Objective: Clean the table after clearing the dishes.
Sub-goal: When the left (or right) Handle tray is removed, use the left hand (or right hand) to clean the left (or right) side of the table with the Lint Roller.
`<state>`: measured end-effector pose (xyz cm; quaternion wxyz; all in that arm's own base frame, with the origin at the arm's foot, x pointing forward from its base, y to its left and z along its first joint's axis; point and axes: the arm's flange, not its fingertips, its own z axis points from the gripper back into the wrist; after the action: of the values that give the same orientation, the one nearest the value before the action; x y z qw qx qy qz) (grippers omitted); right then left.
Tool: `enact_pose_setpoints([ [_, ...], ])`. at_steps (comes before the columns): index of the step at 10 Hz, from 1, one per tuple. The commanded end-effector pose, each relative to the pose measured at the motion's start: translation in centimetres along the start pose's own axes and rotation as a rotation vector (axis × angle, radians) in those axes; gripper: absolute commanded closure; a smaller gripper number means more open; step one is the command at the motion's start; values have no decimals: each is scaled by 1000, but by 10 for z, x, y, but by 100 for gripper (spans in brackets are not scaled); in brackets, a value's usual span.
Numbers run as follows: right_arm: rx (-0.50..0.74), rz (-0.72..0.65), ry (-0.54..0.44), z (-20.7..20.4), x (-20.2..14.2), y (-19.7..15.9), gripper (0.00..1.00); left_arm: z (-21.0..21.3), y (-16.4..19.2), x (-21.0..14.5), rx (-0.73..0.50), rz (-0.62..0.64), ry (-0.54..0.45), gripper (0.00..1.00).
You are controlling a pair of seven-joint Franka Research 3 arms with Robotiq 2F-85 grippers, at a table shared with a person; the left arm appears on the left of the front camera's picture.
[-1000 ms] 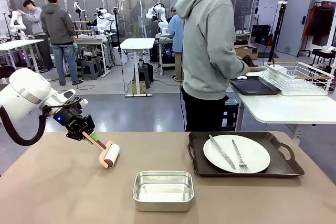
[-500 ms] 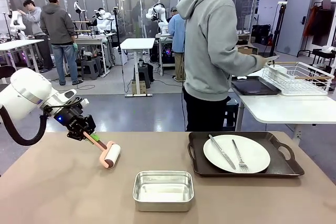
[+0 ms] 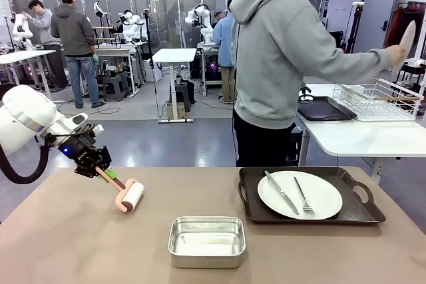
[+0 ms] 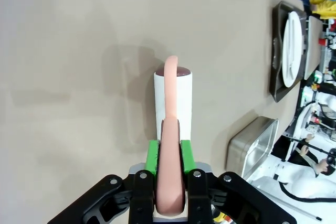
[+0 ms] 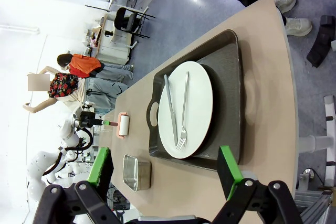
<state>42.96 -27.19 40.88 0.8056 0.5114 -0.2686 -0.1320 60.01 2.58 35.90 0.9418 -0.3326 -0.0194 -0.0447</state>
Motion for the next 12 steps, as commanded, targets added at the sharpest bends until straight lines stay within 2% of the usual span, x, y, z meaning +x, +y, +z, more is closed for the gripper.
enact_pose_setpoints([
  [1,5,2,0,1,-2,3,0,-4,49,3,118,-41,-1,79],
  [6,5,2,0,1,-2,3,0,56,127,-11,304,-61,4,79],
  [8,5,2,0,1,-2,3,0,74,152,-14,346,-21,-13,79],
  [11,5,2,0,1,-2,3,0,102,165,-18,429,33,-47,79],
  [12,5,2,0,1,-2,3,0,110,160,-22,476,16,-24,79],
])
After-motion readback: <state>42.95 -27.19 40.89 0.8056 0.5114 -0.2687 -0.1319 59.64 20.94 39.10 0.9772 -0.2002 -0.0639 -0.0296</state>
